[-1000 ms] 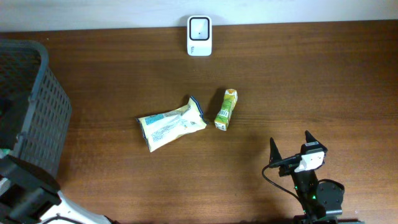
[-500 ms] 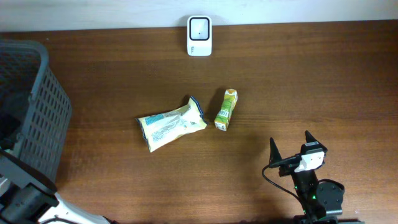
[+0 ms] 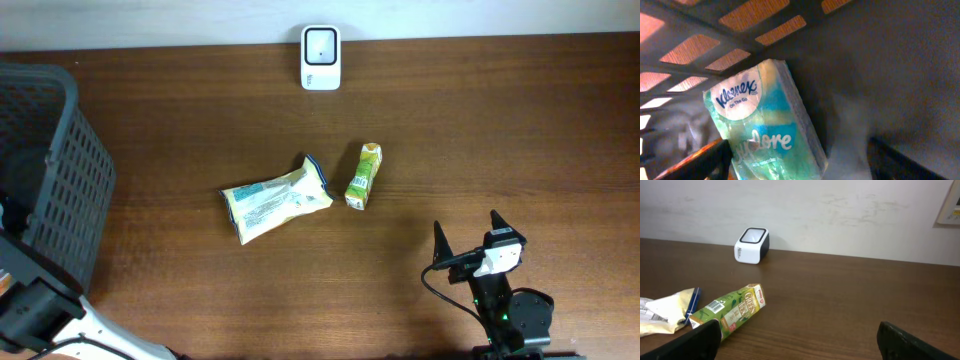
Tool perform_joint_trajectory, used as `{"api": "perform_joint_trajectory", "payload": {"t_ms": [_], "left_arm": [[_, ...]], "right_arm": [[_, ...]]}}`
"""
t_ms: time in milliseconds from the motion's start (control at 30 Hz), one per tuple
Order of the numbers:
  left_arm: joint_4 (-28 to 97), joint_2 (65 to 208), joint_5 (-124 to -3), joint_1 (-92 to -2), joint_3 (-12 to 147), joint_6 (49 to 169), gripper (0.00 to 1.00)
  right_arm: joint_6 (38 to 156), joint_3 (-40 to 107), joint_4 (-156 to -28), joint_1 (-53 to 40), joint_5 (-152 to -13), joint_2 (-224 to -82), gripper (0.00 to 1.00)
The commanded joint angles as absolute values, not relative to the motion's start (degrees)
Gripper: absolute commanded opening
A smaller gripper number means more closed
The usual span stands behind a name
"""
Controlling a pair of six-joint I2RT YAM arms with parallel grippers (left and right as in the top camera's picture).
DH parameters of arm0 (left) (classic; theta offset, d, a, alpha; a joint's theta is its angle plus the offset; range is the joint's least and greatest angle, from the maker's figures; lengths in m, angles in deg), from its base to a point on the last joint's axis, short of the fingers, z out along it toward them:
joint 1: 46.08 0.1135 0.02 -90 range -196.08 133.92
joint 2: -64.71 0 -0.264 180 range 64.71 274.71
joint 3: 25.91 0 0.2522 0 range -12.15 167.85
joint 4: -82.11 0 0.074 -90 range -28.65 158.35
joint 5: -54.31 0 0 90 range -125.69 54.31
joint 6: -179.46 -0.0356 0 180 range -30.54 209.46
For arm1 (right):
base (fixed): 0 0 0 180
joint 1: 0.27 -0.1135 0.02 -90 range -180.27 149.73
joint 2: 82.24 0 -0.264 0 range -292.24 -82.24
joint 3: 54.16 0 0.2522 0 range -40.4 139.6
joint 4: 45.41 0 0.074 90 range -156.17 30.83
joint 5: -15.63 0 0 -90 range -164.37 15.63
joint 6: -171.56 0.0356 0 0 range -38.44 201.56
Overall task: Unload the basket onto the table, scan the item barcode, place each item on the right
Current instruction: 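Reach into the basket and grasp the green Kleenex tissue pack, then place the Kleenex pack on the table next to the carton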
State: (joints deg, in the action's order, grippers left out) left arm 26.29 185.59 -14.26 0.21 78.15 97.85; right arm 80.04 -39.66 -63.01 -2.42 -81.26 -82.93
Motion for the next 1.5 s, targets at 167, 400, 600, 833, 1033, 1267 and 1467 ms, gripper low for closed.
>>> {"api": "perform_joint_trajectory", "payload": {"t_ms": [167,400,600,833,1033,1267,1467], "left_arm": [[27.23,186.64,-14.11,0.58,77.76,97.52,0.06],[23.68,184.98,-26.35,0.10,83.07,97.50,0.00],[20.25,174.97,-40.36,-3.10,93.36,97.50,0.00],[18.29,154.14,-43.62,-16.80,95.94,97.45,0.00],[9.35,152.04,-43.51,-42.39,95.15,91.73,0.00],[9.28,162.69,-41.43,-61.67,85.91,88.29,0.00],[10.90,176.81,-43.68,-71.07,84.58,88.08,0.00]], "right_arm": [[80.11,-40.08,-63.09,-2.88,-81.20,-82.60,0.99],[80.11,-40.08,-63.09,-2.88,-81.20,-82.60,0.99],[80.11,-40.08,-63.09,-2.88,-81.20,-82.60,0.99],[80.11,-40.08,-63.09,-2.88,-81.20,-82.60,0.99],[80.11,-40.08,-63.09,-2.88,-81.20,-82.60,0.98],[80.11,-40.08,-63.09,-2.88,-81.20,-82.60,0.99],[80.11,-40.08,-63.09,-2.88,-81.20,-82.60,0.99]]}}
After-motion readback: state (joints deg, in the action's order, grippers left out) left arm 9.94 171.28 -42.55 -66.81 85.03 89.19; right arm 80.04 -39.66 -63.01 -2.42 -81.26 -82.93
